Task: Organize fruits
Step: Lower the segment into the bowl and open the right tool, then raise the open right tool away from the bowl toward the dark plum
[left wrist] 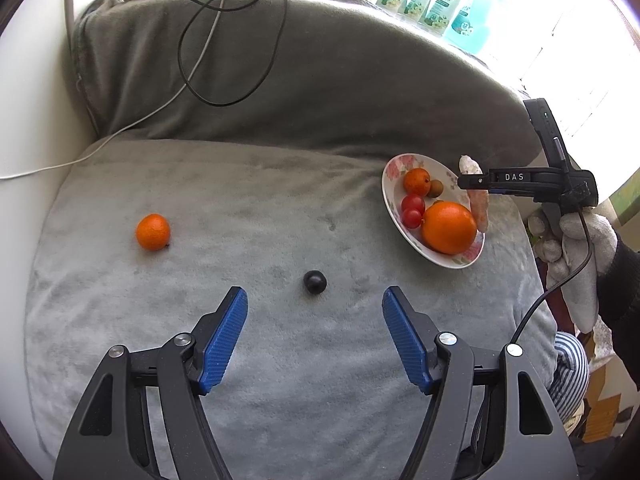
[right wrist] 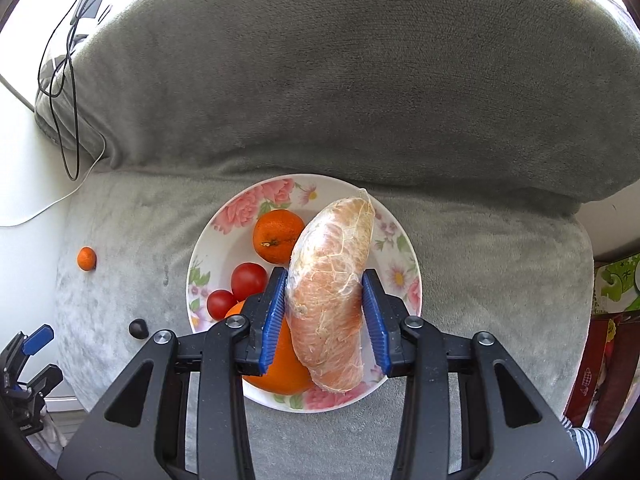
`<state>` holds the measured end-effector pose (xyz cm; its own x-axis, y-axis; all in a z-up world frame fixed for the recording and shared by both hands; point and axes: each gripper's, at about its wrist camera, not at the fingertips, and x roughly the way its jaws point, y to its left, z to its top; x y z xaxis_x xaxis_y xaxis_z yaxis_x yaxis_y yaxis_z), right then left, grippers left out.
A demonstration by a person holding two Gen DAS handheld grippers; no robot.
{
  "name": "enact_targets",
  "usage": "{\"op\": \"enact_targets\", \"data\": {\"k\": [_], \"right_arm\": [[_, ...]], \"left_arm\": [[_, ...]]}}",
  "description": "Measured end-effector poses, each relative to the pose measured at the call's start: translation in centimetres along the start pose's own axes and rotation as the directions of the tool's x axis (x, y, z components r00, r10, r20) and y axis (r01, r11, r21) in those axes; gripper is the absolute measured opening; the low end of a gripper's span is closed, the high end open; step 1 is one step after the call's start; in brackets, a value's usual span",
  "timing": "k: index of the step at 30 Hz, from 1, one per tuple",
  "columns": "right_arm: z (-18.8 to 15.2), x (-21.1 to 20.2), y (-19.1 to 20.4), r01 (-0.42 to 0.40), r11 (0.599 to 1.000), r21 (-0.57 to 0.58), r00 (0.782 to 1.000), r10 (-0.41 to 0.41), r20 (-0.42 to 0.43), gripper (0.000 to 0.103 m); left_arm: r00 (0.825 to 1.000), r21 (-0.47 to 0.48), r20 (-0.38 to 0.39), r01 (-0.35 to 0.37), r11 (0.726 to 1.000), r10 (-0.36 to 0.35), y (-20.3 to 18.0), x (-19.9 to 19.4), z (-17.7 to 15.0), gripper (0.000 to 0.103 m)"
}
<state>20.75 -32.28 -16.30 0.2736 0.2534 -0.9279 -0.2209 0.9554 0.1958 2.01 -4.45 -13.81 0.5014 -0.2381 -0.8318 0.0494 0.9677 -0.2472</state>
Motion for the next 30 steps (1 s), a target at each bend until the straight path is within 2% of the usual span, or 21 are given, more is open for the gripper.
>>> {"op": "enact_targets", "data": {"k": [10,13,17,18,23,30], "right_arm": [[-0.1,-0.5,-0.3,-0.008,1.0,0.001,1.0,0.008,0.015,0.042],[0.0,-1.0,-0.3,-0.018,1.0,0.002,0.999,0.018,0.027,0.055],[0.0,-1.5,0.0,-0.015,1.0,-0.007,0.999,0.015,0.036,0.059],[0.0,-1.6,0.1,-0.014,1.0,-0.009,0.999,0.014,0.038,0.065],[-0.1,-2.1,0.9,0.01,1.0,-0.029,0.998,-0.008,0.057,0.082],[-0.6,-3.3,2.1,0.048,0.998,-0.043,0.995,-0.044,0.091,0.083]], "left_arm": [[1.0,0.001,0.0,-0.002,1.0,0.002,-0.2,0.0,-0.1,0.07],[1.0,0.001,-0.001,-0.002,1.0,0.002,-0.2,0.0,-0.1,0.07],[1.0,0.001,0.0,-0.001,1.0,0.001,-0.2,0.0,-0.1,0.07],[1.0,0.0,0.0,-0.001,1.0,0.001,-0.2,0.0,-0.1,0.07],[1.0,0.0,0.001,-0.001,1.0,0.002,-0.3,-0.1,-0.1,0.07],[1.0,-0.001,0.003,-0.001,1.0,0.001,-0.4,-0.2,-0.1,0.07]]}}
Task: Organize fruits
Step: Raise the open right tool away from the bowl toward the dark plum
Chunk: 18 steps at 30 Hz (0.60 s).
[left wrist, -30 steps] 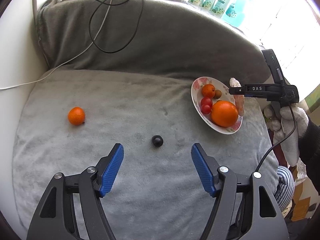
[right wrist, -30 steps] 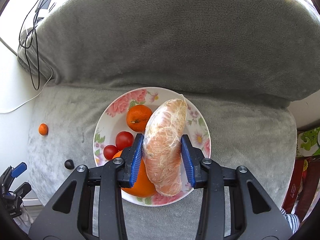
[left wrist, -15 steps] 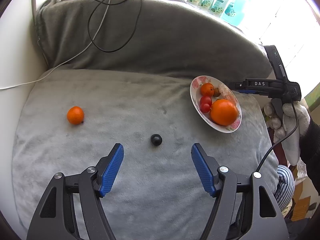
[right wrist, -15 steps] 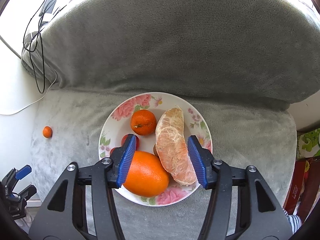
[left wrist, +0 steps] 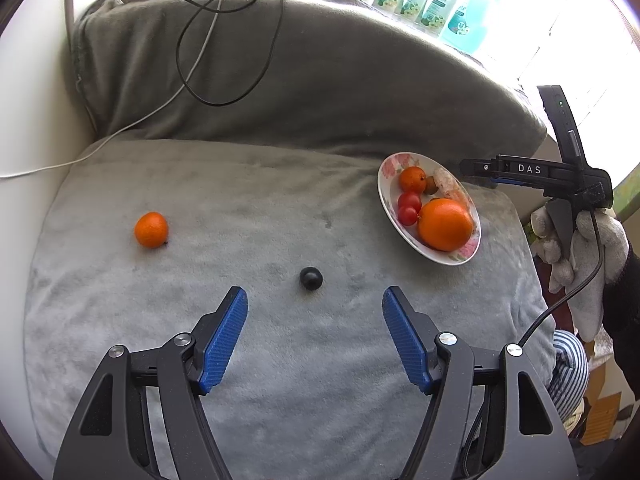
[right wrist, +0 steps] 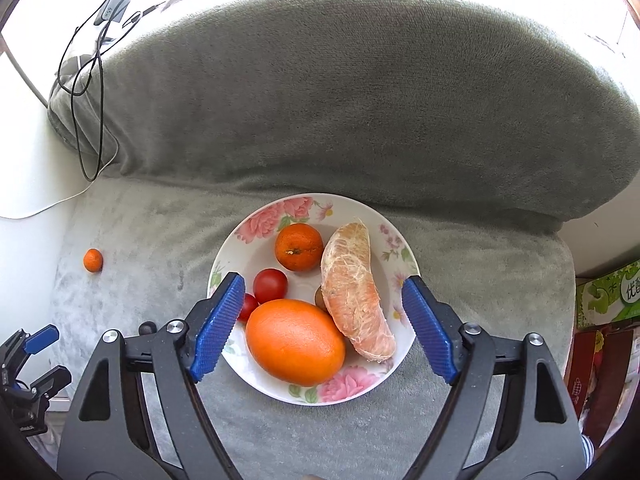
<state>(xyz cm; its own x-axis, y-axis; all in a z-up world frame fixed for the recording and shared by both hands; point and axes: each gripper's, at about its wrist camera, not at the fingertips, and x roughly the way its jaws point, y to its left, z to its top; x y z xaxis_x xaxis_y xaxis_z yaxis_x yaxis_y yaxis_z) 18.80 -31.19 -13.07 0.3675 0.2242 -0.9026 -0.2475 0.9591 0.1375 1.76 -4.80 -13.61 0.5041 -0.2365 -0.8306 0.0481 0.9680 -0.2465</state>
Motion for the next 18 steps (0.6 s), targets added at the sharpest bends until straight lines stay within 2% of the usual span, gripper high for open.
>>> {"op": "enact_targets", "data": {"k": [8,18], "right_arm": [[-0.6,-2.2,2.0,0.055,0.998,-0.04,0.997,-0.053,0.056,0.084],[-0.9,-4.2,5.3,0.058,0.994,-0.091,0.993,-0.048,0.109,0.084]], "left_arm": [[1.0,-0.009,0.007,-0.004,1.0,0.004,0.1,-0.5,-0.2,0.07],[1.0,-0.026,0.02,-0.018,1.0,0.019,1.1,-1.3,-0.8,0.07]]}}
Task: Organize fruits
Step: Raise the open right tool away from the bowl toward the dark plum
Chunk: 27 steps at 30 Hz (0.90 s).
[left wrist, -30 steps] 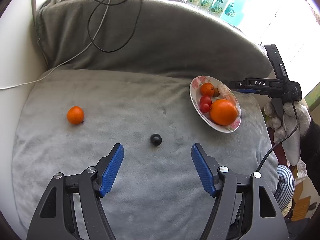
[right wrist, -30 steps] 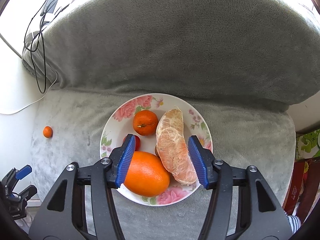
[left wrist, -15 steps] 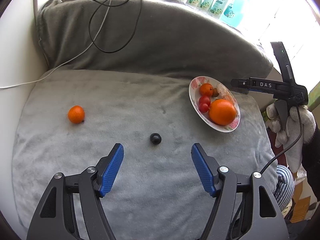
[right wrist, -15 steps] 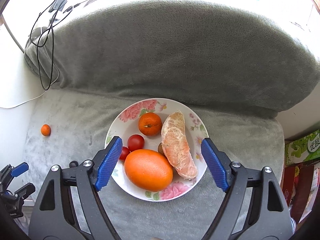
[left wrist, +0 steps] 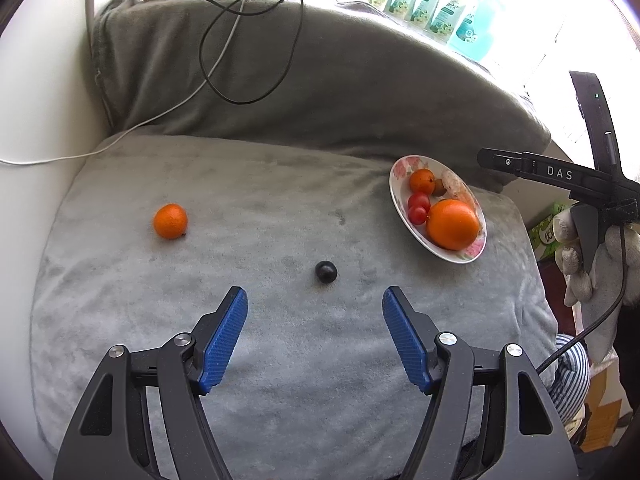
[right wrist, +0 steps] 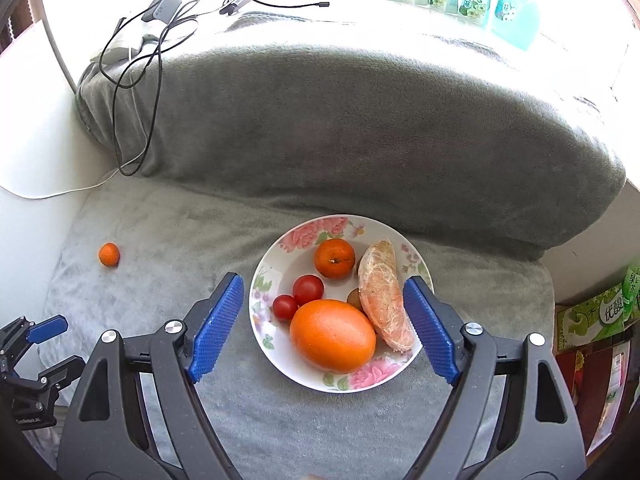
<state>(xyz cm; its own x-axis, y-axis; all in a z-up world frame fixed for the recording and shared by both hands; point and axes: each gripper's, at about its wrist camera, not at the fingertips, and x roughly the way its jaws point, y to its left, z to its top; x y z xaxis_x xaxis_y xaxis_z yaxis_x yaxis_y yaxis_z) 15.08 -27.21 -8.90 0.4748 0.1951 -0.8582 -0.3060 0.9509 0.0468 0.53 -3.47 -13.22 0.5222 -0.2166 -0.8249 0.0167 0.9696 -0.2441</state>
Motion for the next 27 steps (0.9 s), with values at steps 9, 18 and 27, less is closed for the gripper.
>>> {"op": "enact_targets", "data": {"k": [9,18,27], "right_arm": [[-0.5,-1.0,2.6,-0.031,0.999,-0.025,0.999,0.032,0.023,0.085],[-1.8,-1.1,5.7,-0.091,0.992,-0.089,0.992,0.098,0.08,0.085],[-3.3,-0.1,8.5,-0.162,0.982,-0.1,0.985,0.168,0.051,0.085]], "left_arm": [[1.0,-0.032,0.003,-0.023,0.999,0.023,1.9,0.0,-0.5,0.07],[0.998,-0.096,0.012,-0.067,0.993,0.068,5.7,0.4,-0.3,0.07],[0.997,-0.144,0.031,-0.067,0.987,0.072,9.4,1.8,1.2,0.07]]}}
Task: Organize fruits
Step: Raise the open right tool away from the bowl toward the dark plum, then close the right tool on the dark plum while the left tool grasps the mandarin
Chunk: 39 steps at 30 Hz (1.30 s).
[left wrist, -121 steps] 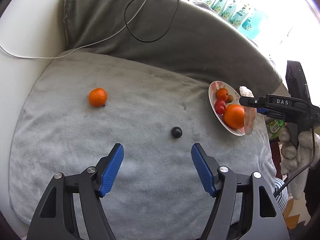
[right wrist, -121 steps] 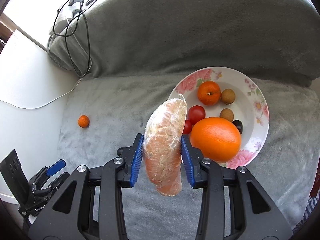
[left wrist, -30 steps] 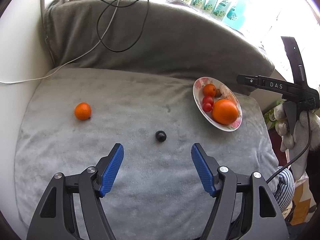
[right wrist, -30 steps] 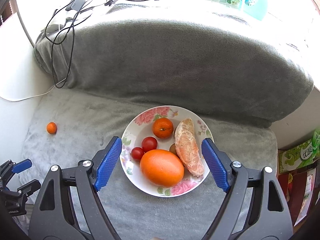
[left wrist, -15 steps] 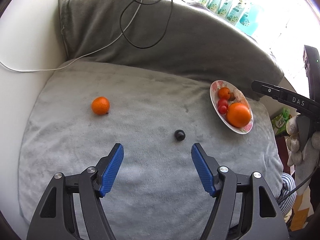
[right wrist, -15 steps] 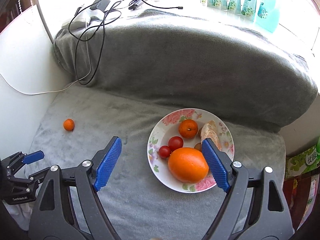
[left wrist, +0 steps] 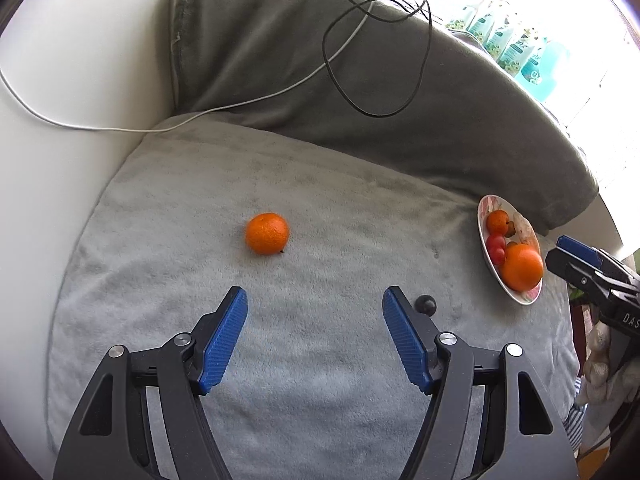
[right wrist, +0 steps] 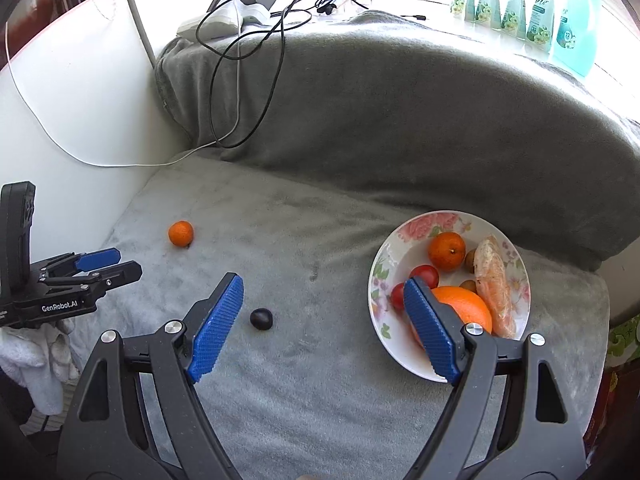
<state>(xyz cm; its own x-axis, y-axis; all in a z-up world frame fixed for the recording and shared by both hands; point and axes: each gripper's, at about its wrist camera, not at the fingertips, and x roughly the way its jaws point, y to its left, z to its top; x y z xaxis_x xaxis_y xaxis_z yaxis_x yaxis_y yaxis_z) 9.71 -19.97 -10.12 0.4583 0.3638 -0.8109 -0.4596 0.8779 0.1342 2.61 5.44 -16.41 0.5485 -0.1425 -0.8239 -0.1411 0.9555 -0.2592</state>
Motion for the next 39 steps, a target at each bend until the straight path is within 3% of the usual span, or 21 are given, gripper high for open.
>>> {"op": "enact_targets", "data": {"k": [12,22,30,39], "right_arm": [[-2.3,3.4,2.0,-0.055,0.998,0.022,0.995,0.056,-0.086,0.084],[-3.4,6.7,3.0,-0.111,0.993,0.045,0.979,0.117,-0.168,0.076],[-3.6,9.9,3.5,-0.137,0.988,0.076,0.963,0.151,-0.223,0.058],[-3.5,11.2,3.7,-0.147,0.986,0.077,0.958,0.162,-0.239,0.046]], "left_arm": [[0.999,-0.023,-0.033,0.037,0.999,-0.037,2.7,3.3,1.8,0.07],[0.997,-0.03,-0.055,0.054,0.998,-0.055,3.6,5.7,3.0,0.068],[0.995,-0.049,-0.072,0.063,0.997,-0.066,4.4,7.2,3.6,0.068],[0.993,-0.057,-0.089,0.071,0.996,-0.076,4.5,8.3,4.0,0.064]]}}
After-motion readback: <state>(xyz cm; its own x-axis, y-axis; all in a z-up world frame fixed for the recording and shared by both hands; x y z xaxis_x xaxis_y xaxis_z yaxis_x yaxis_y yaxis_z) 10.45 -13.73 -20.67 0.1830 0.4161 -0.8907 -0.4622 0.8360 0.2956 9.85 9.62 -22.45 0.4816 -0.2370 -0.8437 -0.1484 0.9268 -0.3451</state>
